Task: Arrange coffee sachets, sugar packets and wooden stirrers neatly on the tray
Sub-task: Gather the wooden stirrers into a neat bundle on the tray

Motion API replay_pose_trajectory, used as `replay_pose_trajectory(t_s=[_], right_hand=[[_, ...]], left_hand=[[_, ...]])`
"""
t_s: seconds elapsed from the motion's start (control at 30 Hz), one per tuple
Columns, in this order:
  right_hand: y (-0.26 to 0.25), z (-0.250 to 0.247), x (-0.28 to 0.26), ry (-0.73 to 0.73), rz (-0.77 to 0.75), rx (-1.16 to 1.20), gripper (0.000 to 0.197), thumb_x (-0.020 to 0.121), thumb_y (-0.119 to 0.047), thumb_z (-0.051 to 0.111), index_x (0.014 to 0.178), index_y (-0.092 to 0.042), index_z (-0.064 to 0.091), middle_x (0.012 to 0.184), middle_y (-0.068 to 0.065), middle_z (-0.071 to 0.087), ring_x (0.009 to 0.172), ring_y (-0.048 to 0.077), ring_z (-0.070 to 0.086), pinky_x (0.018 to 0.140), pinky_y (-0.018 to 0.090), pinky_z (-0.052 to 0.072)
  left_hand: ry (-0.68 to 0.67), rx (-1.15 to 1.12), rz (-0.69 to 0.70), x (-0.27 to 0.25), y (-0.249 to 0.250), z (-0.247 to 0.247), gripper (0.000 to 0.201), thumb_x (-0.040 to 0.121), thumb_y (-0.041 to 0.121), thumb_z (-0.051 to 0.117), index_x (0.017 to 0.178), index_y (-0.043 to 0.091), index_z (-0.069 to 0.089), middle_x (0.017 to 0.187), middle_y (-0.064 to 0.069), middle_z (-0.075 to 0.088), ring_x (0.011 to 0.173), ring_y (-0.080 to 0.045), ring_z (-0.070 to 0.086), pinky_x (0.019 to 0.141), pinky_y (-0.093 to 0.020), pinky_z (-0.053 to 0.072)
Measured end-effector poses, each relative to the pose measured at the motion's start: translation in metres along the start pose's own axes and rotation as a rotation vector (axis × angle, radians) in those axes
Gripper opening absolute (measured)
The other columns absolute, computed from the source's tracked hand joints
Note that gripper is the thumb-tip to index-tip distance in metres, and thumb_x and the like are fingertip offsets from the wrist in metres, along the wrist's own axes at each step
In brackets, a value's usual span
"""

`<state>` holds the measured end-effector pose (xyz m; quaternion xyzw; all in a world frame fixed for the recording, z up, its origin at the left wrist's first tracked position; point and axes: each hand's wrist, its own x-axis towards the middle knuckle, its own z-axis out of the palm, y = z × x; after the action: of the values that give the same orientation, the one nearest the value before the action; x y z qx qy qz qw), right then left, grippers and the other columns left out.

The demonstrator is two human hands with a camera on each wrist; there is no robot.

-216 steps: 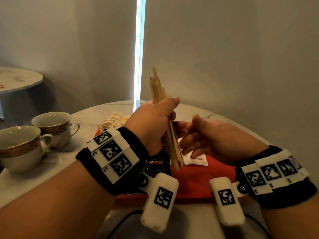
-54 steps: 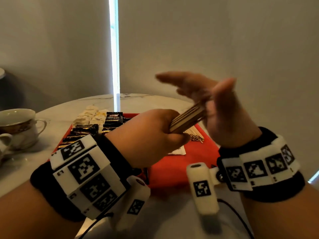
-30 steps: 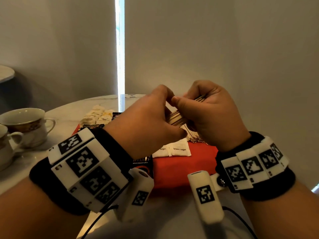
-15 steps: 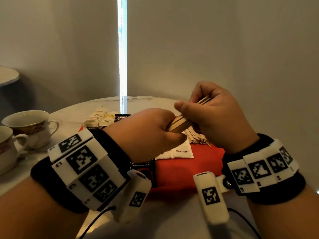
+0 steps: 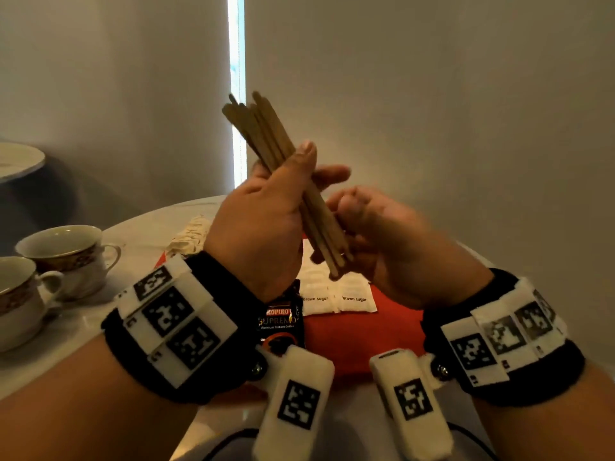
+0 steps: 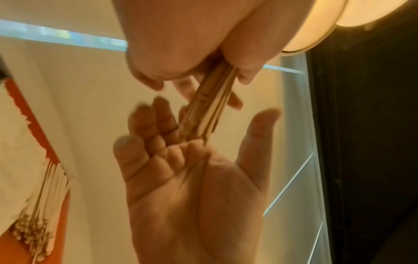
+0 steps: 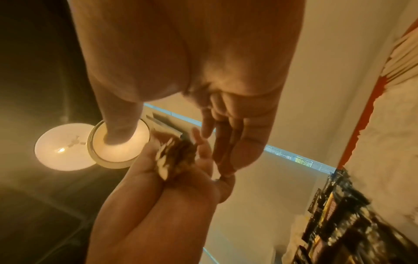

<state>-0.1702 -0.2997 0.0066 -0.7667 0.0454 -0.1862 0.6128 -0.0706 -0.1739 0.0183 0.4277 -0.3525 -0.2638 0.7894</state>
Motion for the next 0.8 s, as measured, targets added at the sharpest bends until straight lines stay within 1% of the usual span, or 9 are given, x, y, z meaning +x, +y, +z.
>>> replay_pose_trajectory(t_s=[0.07, 0.13, 0.2, 0.27, 0.33, 0.43, 0.53, 0.6, 0.8], right_hand=[[0.0, 0.006, -0.001, -0.052, 0.001, -0.016, 0.06, 0.067, -0.047, 0.085, 0.114, -0.017, 0.06, 0.093, 0.011, 0.07, 0.072, 0.026, 0.067, 0.058, 0.035, 0.051], [-0.001, 0.008, -0.001, -0.074, 0.0, 0.089, 0.044, 0.076, -0.023, 0.079, 0.114, -0.008, 0.059, 0.08, 0.014, 0.061, 0.053, 0.021, 0.053, 0.046, 0.031, 0.039], [-0.004, 0.005, -0.001, -0.095, 0.01, 0.077, 0.031, 0.084, -0.01, 0.071, 0.112, -0.004, 0.06, 0.071, 0.011, 0.05, 0.049, 0.017, 0.041, 0.045, 0.029, 0.029], [-0.007, 0.0, -0.003, -0.109, 0.008, -0.036, 0.024, 0.087, -0.006, 0.067, 0.111, -0.002, 0.062, 0.072, 0.013, 0.046, 0.05, 0.016, 0.038, 0.047, 0.031, 0.026], [-0.013, -0.004, -0.007, -0.128, 0.018, -0.132, 0.021, 0.084, -0.012, 0.065, 0.105, -0.012, 0.069, 0.081, 0.017, 0.05, 0.052, 0.017, 0.04, 0.047, 0.031, 0.028], [-0.019, -0.006, -0.01, -0.17, 0.038, -0.235, 0.018, 0.082, -0.016, 0.065, 0.092, -0.029, 0.074, 0.082, 0.016, 0.053, 0.053, 0.017, 0.042, 0.046, 0.029, 0.033], [-0.018, -0.013, -0.01, -0.196, 0.077, -0.288, 0.021, 0.088, -0.01, 0.069, 0.096, -0.028, 0.074, 0.074, 0.014, 0.052, 0.052, 0.019, 0.042, 0.045, 0.028, 0.035], [-0.016, -0.018, -0.01, -0.188, 0.116, -0.306, 0.026, 0.089, -0.005, 0.069, 0.095, -0.03, 0.075, 0.066, 0.008, 0.051, 0.05, 0.016, 0.043, 0.044, 0.026, 0.035], [-0.01, -0.026, -0.004, 0.032, 0.113, -0.106, 0.03, 0.072, -0.024, 0.084, 0.094, -0.012, 0.068, 0.076, 0.009, 0.066, 0.053, 0.013, 0.049, 0.044, 0.024, 0.036]], left_hand=[[-0.048, 0.08, -0.006, 0.001, -0.006, -0.003, 0.043, 0.091, 0.045, 0.052, 0.125, 0.019, 0.056, 0.11, 0.005, 0.076, 0.083, -0.013, 0.075, 0.059, -0.033, 0.061], [-0.075, 0.148, -0.026, 0.002, -0.013, -0.005, 0.051, 0.09, 0.05, 0.055, 0.13, 0.018, 0.06, 0.119, 0.001, 0.073, 0.104, -0.019, 0.072, 0.079, -0.037, 0.061], [-0.09, 0.206, -0.003, 0.002, -0.017, -0.005, 0.051, 0.096, 0.049, 0.057, 0.129, 0.01, 0.064, 0.117, -0.01, 0.072, 0.105, -0.007, 0.069, 0.092, -0.029, 0.055], [-0.093, 0.233, 0.028, 0.004, -0.02, -0.008, 0.049, 0.096, 0.046, 0.063, 0.12, 0.003, 0.069, 0.111, -0.017, 0.072, 0.095, -0.001, 0.067, 0.086, -0.019, 0.051], [-0.118, 0.222, -0.03, 0.009, -0.017, -0.012, 0.027, 0.084, 0.043, 0.077, 0.098, 0.021, 0.076, 0.096, -0.004, 0.073, 0.101, -0.017, 0.066, 0.097, -0.035, 0.048], [-0.197, 0.121, -0.163, 0.014, -0.012, -0.02, 0.023, 0.075, 0.033, 0.075, 0.09, 0.018, 0.068, 0.086, -0.003, 0.069, 0.101, -0.031, 0.063, 0.093, -0.053, 0.044], [-0.229, 0.167, -0.267, 0.011, -0.007, -0.02, 0.039, 0.069, 0.046, 0.082, 0.09, 0.016, 0.067, 0.09, -0.006, 0.07, 0.086, -0.023, 0.068, 0.073, -0.038, 0.055], [-0.219, 0.207, -0.288, 0.007, -0.007, -0.016, 0.036, 0.07, 0.049, 0.073, 0.087, 0.018, 0.07, 0.092, -0.008, 0.074, 0.074, -0.018, 0.069, 0.056, -0.028, 0.053], [-0.011, -0.026, -0.184, 0.012, -0.011, -0.006, 0.018, 0.098, 0.024, 0.059, 0.094, 0.006, 0.061, 0.1, -0.017, 0.075, 0.083, -0.03, 0.075, 0.062, -0.035, 0.061]])
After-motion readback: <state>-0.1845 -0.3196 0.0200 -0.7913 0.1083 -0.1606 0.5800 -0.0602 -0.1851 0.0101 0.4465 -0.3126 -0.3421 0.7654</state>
